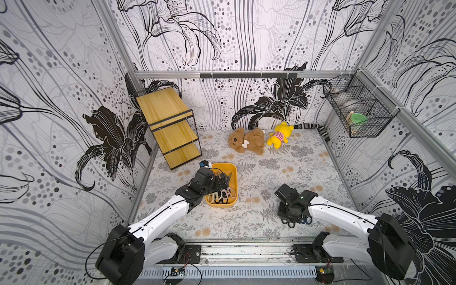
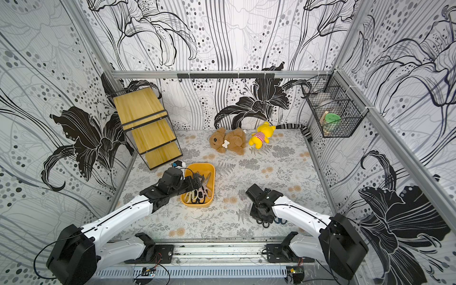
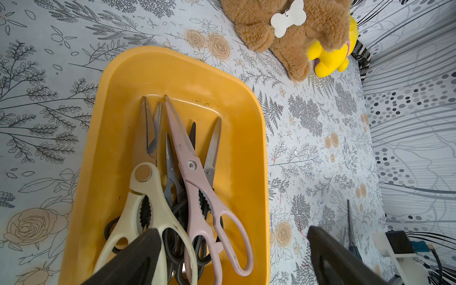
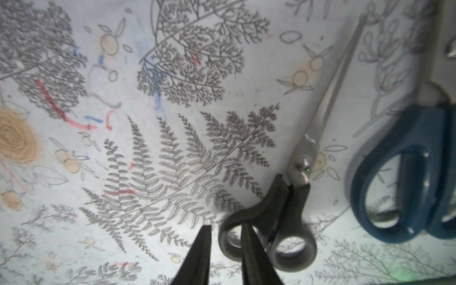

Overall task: Put the scissors into the storage box
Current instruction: Pick up the scissors from the center of the board.

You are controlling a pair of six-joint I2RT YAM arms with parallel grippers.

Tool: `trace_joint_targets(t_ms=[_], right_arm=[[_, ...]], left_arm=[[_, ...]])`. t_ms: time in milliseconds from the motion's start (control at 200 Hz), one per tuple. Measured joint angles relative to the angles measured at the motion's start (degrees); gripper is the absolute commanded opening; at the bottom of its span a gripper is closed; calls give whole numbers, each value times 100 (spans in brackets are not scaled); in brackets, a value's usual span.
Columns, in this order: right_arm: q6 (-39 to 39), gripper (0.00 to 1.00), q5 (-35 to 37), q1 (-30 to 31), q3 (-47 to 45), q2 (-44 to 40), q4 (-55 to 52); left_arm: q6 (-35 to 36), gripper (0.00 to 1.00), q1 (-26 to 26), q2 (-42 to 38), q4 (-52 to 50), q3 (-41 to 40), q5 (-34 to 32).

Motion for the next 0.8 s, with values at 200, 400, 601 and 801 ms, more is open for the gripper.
trace_joint_targets(t_ms=[200,400,601,801], right_arm=[[55,26,-20,0,-22,81,57],[72,25,-46,0,24,214,107],[72,25,-37,0,79,328,210],[98,25,-37,0,-15,201,304]], left_arm=[[4,97,0,-39,-33,0,-48],[22,97,0,-70,-68,0,-101],[42,97,0,-160,-140,0,-153],[39,97,0,-199,-192,0,-227]])
